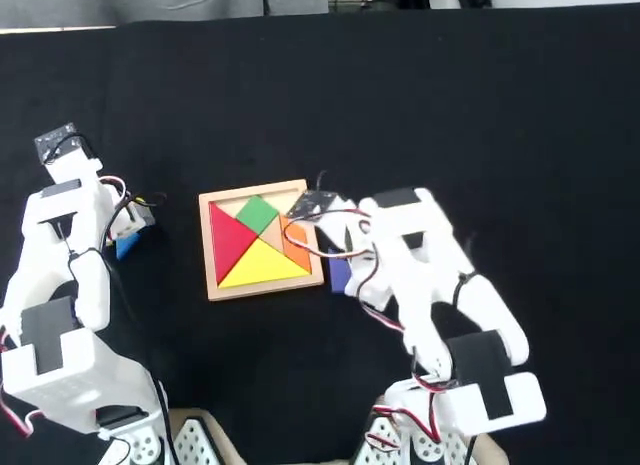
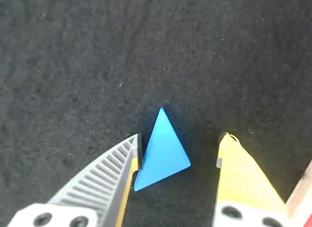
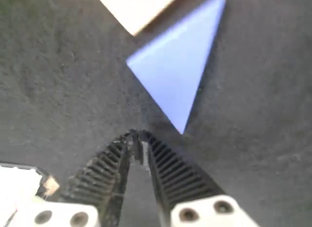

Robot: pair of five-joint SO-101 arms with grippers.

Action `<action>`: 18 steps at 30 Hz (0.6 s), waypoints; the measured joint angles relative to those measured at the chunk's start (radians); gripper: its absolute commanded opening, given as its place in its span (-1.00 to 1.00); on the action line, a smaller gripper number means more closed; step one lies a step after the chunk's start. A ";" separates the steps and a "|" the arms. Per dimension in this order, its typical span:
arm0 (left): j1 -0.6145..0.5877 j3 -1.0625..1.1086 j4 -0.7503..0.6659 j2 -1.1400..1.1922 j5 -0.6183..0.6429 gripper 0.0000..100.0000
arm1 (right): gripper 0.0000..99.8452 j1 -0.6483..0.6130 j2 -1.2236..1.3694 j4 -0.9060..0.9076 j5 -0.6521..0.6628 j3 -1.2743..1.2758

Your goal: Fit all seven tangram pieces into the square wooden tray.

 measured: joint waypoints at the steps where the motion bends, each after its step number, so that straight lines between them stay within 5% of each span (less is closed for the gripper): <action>1: 0.000 0.000 0.000 0.000 0.000 -0.47 | -0.98 -0.003 0.000 -0.006 -0.011 0.005; 18: -0.021 0.000 -0.006 0.000 -0.002 -0.52 | -0.98 -0.006 0.000 -0.075 -0.044 0.009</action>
